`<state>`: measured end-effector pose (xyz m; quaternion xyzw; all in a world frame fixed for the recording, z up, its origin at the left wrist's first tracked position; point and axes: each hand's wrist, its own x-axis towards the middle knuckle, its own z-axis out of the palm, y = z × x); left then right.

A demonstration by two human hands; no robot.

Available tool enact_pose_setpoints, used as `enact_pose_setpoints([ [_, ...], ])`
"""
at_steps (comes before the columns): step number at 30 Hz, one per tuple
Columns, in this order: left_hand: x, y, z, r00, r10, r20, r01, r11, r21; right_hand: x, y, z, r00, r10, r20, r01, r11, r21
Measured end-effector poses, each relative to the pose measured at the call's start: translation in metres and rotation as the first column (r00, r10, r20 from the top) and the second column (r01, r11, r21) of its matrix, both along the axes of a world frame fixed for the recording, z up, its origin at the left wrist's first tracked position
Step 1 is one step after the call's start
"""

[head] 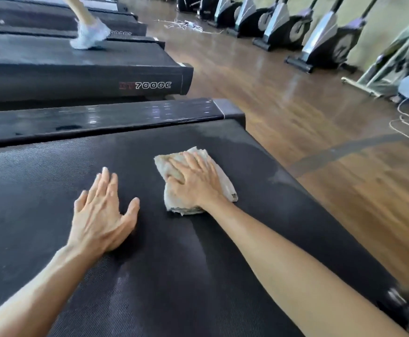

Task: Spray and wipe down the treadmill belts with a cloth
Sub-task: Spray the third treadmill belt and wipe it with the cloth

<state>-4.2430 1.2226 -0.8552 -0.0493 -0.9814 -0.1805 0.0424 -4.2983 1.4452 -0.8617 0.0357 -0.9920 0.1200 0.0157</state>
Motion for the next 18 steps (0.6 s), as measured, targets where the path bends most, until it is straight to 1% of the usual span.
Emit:
enact_pose_setpoints([
  [5, 0.000, 0.078, -0.005, 0.989, -0.150, -0.001, 0.150, 0.989, -0.013, 0.053, 0.072, 0.003, 0.998, -0.065, -0.013, 0.066, 0.994, 0.092],
  [7, -0.002, 0.092, -0.010, 0.987, -0.158, 0.004, 0.158, 0.987, -0.032, 0.086, 0.104, 0.006, 0.995, -0.097, -0.004, 0.097, 0.989, 0.114],
  [11, -0.005, 0.099, -0.022, 0.991, -0.137, 0.011, 0.137, 0.982, -0.131, 0.145, 0.165, 0.008, 0.979, -0.198, 0.045, 0.192, 0.975, 0.115],
  [14, -0.005, 0.099, -0.026, 0.992, -0.126, -0.008, 0.123, 0.980, -0.155, 0.129, 0.179, 0.004, 0.972, -0.228, 0.057, 0.219, 0.967, 0.129],
  [18, -0.008, 0.099, -0.027, 0.992, -0.126, -0.010, 0.122, 0.975, -0.184, 0.059, 0.182, 0.002, 0.966, -0.258, 0.021, 0.255, 0.962, 0.101],
])
